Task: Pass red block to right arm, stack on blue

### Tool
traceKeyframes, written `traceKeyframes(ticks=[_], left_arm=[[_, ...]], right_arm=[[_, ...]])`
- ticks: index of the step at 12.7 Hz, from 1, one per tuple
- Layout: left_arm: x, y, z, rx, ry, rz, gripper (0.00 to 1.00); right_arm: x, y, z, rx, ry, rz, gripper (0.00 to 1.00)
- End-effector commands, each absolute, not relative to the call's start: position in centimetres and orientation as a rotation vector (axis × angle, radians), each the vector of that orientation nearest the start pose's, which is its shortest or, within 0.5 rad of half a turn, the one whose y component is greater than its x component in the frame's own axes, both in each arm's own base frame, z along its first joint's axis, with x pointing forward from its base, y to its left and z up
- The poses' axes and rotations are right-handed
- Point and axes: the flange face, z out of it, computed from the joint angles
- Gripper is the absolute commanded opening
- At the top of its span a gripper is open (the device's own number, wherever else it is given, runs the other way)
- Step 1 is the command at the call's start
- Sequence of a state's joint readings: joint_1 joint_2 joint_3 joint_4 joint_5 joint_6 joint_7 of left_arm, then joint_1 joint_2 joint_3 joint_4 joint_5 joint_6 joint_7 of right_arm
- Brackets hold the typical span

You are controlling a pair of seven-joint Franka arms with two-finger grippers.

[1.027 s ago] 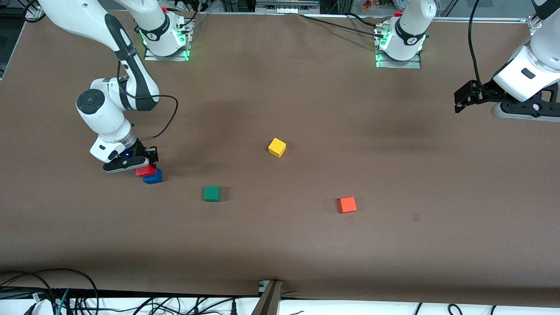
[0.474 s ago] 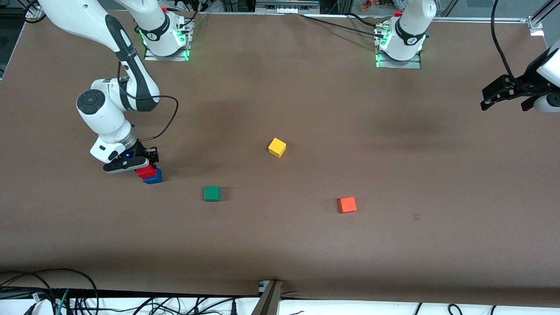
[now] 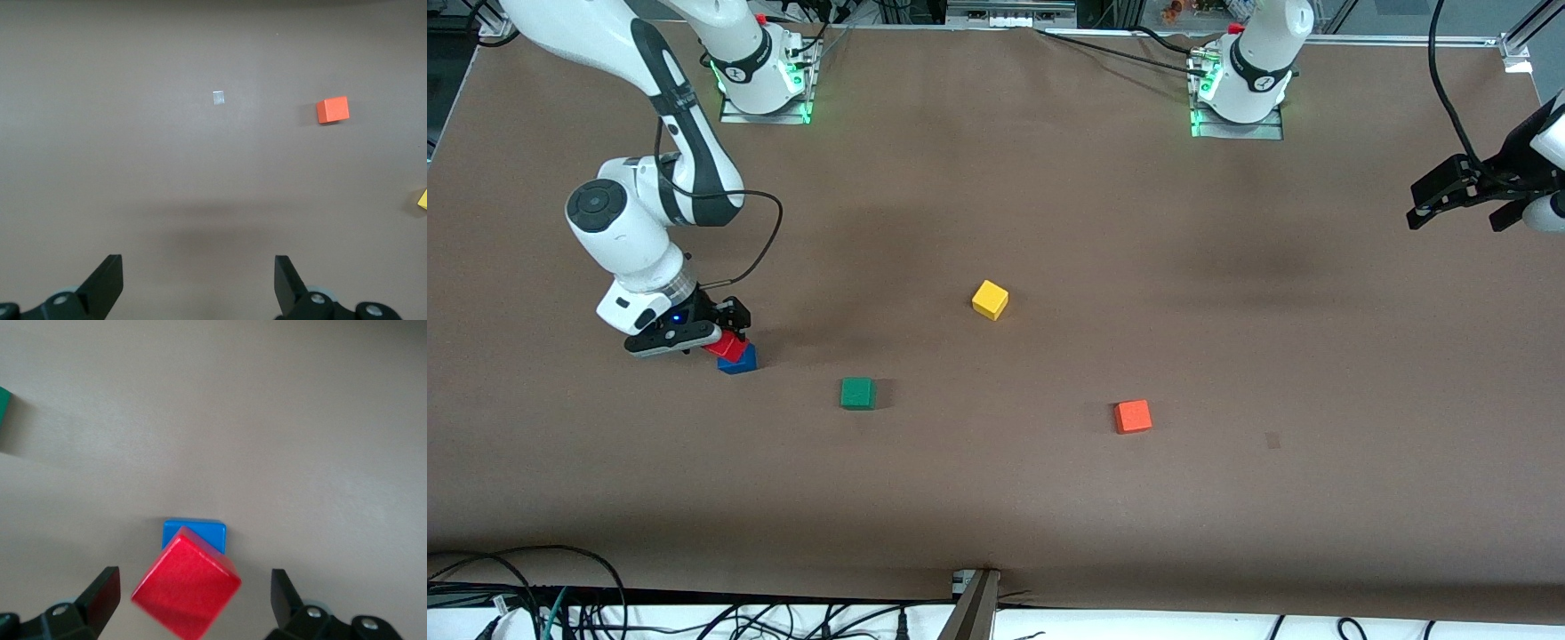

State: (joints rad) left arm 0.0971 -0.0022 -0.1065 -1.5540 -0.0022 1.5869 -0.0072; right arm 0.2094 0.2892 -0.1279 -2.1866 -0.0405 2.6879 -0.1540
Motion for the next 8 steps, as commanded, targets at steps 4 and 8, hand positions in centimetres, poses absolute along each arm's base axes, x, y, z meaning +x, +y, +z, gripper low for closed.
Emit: traceKeyframes(ticks=[4, 8], left_arm=[[56.2, 0.0, 63.9, -3.150, -0.012, -0.044, 1.00], [56.1, -0.3, 64.0, -3.152, -0.007, -0.039, 1.00]], right_arm=[[60.3, 5.2, 39.1, -3.180, -0.430, -0.083, 1.00], [61.2, 5.3, 45.8, -3.186, -0.389, 0.087, 1.00]])
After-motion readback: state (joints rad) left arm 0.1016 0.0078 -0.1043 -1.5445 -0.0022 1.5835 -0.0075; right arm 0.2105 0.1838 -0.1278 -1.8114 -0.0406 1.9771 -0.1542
